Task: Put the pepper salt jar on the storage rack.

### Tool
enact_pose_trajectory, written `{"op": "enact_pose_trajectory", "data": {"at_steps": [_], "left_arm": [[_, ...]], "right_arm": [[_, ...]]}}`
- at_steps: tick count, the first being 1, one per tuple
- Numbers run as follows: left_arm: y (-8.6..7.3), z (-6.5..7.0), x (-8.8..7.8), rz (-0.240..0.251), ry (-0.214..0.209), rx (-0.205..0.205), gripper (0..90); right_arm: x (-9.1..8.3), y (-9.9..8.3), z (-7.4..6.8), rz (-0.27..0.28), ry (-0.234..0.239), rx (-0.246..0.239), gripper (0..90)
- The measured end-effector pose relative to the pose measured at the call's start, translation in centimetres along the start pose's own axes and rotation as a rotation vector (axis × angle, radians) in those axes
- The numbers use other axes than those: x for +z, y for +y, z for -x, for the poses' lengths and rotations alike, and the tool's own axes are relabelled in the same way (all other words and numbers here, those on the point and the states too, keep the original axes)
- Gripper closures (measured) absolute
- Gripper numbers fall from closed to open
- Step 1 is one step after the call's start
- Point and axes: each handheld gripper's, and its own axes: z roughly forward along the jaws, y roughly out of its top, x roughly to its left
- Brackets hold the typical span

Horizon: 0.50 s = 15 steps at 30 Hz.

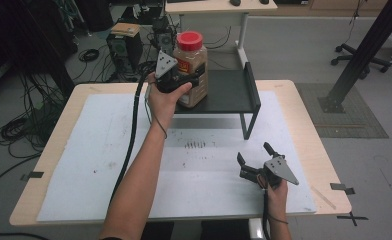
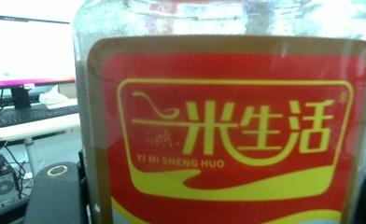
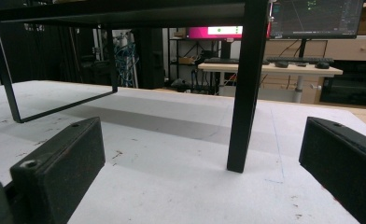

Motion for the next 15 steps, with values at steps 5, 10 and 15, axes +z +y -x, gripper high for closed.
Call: {"op": "enact_pose_trajectory", "data": {"at_steps": [5,10,15], "left_arm": [[-0.02,-0.01,0.01,0.001,0.001,0.000,24.1],[-0.02,0.01,0.02,0.001,0.003,-0.002,24.1],[-0.02,0.02,0.03,0.002,0.005,-0.002,24.1]], "right_arm": [[0.00,0.00,0.01,0.000,0.000,0.002,0.1],[0.01,0.00,0.00,-0.002,0.001,0.001,0.2],[0.01,0.00,0.00,-0.002,0.001,0.001,0.1]]}}
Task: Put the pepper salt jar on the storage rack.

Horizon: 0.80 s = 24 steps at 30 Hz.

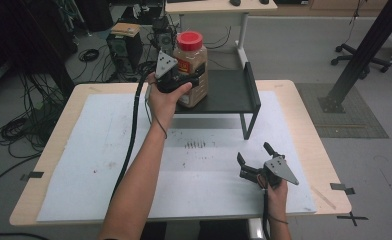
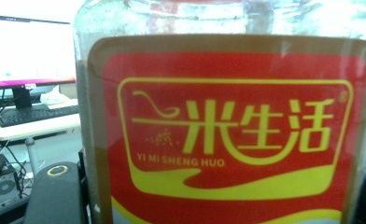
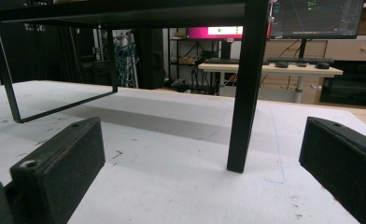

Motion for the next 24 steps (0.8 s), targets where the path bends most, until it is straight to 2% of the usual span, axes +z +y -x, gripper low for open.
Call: {"op": "enact_pose_trajectory", "data": {"at_steps": [24], "left_arm": [[-0.11,0.06,0.01,0.009,0.007,0.000,24.1]], "right_arm": [[-0.01,0.00,0.01,0.002,0.000,-0.002,0.1]]}}
